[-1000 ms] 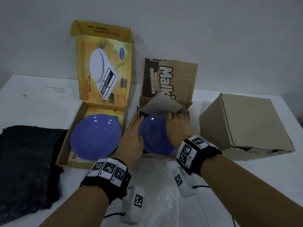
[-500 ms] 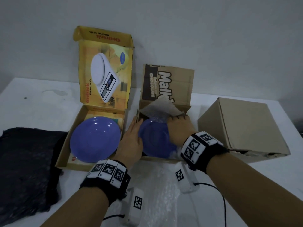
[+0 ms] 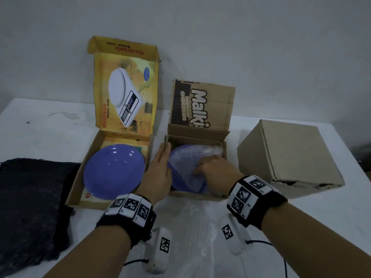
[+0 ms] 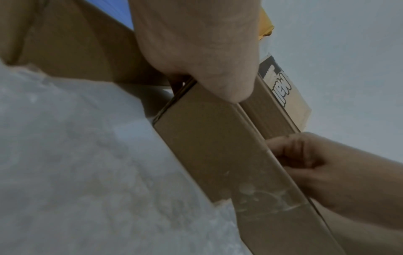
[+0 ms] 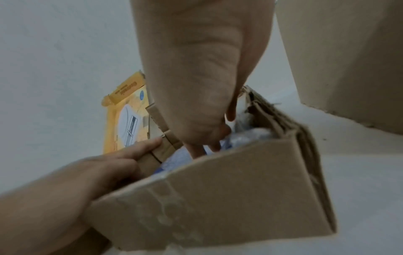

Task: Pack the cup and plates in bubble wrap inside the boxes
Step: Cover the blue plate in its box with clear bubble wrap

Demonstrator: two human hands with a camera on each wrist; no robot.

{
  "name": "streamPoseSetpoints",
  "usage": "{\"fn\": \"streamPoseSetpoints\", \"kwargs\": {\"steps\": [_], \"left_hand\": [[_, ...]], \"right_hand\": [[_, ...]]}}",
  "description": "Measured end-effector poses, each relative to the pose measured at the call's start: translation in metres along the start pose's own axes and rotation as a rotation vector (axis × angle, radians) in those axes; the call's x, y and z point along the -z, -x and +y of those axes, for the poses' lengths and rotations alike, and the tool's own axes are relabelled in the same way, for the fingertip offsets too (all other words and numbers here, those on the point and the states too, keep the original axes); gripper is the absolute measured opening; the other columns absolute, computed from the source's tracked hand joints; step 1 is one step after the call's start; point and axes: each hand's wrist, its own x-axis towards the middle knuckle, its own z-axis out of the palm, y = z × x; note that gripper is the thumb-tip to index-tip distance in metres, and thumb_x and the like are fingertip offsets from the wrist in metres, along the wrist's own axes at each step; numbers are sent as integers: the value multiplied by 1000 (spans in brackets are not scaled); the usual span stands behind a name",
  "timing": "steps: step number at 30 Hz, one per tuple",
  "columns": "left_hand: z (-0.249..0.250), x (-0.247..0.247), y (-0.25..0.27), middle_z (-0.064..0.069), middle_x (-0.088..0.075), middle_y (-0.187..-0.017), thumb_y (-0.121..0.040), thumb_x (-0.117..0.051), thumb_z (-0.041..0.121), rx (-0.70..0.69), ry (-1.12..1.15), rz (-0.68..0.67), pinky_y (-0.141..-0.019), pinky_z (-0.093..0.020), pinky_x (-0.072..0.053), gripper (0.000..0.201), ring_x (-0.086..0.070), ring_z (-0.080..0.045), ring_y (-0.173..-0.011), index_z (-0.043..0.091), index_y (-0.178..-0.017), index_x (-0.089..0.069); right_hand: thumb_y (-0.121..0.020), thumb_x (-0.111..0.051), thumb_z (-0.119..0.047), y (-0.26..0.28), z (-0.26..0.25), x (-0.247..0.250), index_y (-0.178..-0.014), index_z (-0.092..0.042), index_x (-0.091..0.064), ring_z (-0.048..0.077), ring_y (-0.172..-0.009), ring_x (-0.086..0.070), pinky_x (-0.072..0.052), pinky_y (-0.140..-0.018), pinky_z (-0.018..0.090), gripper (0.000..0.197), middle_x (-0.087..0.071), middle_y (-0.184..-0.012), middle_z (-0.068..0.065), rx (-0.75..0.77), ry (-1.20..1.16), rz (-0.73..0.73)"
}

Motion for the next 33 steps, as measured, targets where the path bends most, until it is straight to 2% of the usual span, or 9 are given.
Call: {"fn": "streamPoseSetpoints", "kwargs": {"steps": [2,4,8,14,17,20,23,28,33], "left_hand": [[0,0,0,6,-8,-159,-98,-37,10,1,27,17,-112,-23,-16,62,-14,-12,-144,27,-151,-10],[1,-1,0,2,-14,-158,-99,-38,19,1,26,35,-113,-27,-18,54,-19,-16,-144,26,-149,-21],[4,-1,0,-1,-31,-152,-90,-46,49,-4,96,-2,-112,-45,-32,59,-31,-19,-139,28,-143,-33],[11,-2,-5,-3,-42,-143,-77,-48,52,0,76,-35,-110,-44,-34,67,-40,-21,-132,27,-139,-36],[5,-4,-8,0,-41,-144,-74,-40,61,8,33,-59,-111,-44,-33,72,-37,-19,-135,32,-140,-33],[9,-3,-5,-1,-36,-149,-82,-46,55,8,48,-38,-114,-41,-29,69,-31,-19,-139,30,-144,-29],[13,-1,-2,-3,-24,-155,-91,-57,31,33,51,-22,-116,-32,-20,68,-22,-20,-143,20,-148,-22],[9,5,4,2,-5,-160,-94,-53,29,83,104,-115,-117,-44,-21,78,-8,-18,-147,30,-150,1],[11,22,12,8,-22,-155,-97,-47,17,138,249,-133,-106,-25,-32,71,-28,-10,-138,29,-151,-2]], "right_hand": [[-90,-51,-13,5,0,2,-124,-20,-60,28,-117,-50,-41,-98,38,35,-57,-125,7,-104,-150,-149],[-91,-49,-12,7,-1,6,-125,-18,-59,29,-116,-52,-43,-96,38,36,-56,-125,9,-181,-243,-104],[-86,-51,-16,2,5,5,-118,-8,-55,33,-103,-56,-37,-93,40,34,-58,-114,15,-283,21,282],[-92,-42,-33,-7,-2,2,-144,-4,-16,33,-130,-38,-4,-117,51,65,-40,-140,21,-336,193,-78],[-93,-40,-37,-15,4,2,-143,-7,-20,30,-130,-38,-4,-117,51,62,-42,-139,17,-313,156,-80],[-94,-39,-39,-15,5,2,-143,-7,-23,29,-131,-36,-3,-117,51,61,-42,-140,16,-320,141,-64],[-92,-40,-47,-13,2,-2,-148,-4,-8,36,-138,-24,0,-116,54,77,-26,-150,22,-300,143,-134],[-88,-48,-42,3,9,6,-145,-17,-26,31,-137,-26,-10,-115,51,66,-31,-147,12,-290,-1,-21],[-81,-61,-13,42,-25,12,-97,-11,-64,32,-89,-58,-47,-76,40,16,-60,-99,12,-59,-328,489]]}}
